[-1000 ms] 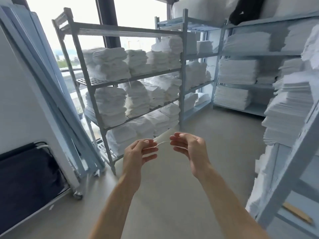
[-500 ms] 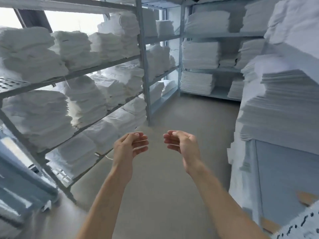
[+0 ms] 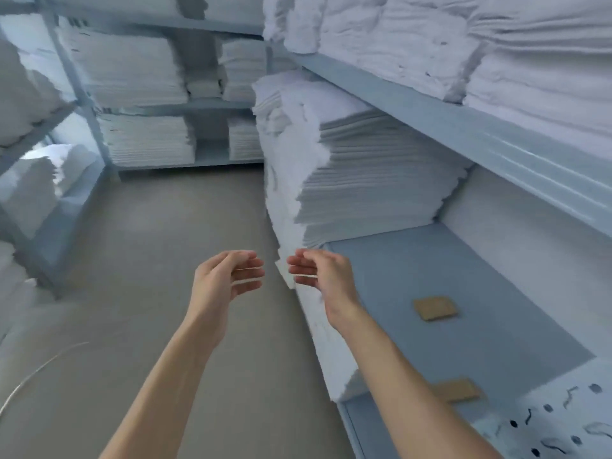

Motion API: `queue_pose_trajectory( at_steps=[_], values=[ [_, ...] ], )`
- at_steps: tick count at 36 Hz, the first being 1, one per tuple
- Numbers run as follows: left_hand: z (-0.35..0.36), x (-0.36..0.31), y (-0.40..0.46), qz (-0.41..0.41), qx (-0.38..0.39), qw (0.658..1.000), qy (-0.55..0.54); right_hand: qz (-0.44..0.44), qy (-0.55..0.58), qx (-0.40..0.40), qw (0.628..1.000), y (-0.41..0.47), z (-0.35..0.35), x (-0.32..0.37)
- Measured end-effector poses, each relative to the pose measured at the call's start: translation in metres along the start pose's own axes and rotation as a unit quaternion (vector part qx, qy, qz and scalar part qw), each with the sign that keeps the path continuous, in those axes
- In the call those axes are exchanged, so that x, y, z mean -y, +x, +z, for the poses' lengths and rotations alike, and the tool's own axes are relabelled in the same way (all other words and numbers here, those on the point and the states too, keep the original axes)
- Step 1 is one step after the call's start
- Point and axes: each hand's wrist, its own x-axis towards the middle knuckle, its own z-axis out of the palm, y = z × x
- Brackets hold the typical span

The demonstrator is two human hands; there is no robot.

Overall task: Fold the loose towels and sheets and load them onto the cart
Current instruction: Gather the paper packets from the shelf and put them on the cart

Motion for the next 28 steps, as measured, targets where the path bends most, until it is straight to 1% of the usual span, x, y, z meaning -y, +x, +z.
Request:
queue_pose_trajectory(
  at_steps=[3, 5, 9, 13, 18, 22, 25, 28],
  values=[
    [0.028, 0.01, 0.039, -0.035, 0.064, 0.997, 0.008, -0.009, -0.007, -0.067, 0.998, 0.024, -0.02, 0.001],
    [0.043, 0.02, 0.05, -0.053, 0.086, 0.995, 0.009, -0.004, -0.01, -0.088, 0.996, 0.032, -0.033, -0.001],
    [0.089, 0.046, 0.093, -0.095, 0.16, 0.982, 0.044, -0.012, -0.002, -0.161, 0.987, 0.068, -0.064, 0.0],
    [0.144, 0.063, 0.136, -0.109, 0.222, 0.965, 0.082, -0.025, -0.003, -0.194, 0.981, 0.108, -0.097, 0.003],
    [0.208, 0.08, 0.177, -0.127, 0.284, 0.942, 0.128, -0.017, 0.01, -0.231, 0.973, 0.151, -0.138, 0.008],
    [0.252, 0.095, 0.204, -0.123, 0.321, 0.929, 0.135, -0.026, 0.021, -0.274, 0.961, 0.178, -0.169, 0.014],
    [0.276, 0.113, 0.206, -0.15, 0.364, 0.907, 0.152, -0.019, 0.047, -0.317, 0.947, 0.177, -0.186, 0.008],
    [0.308, 0.132, 0.21, -0.167, 0.425, 0.873, 0.173, -0.009, 0.066, -0.366, 0.928, 0.175, -0.209, 0.003]
  ],
)
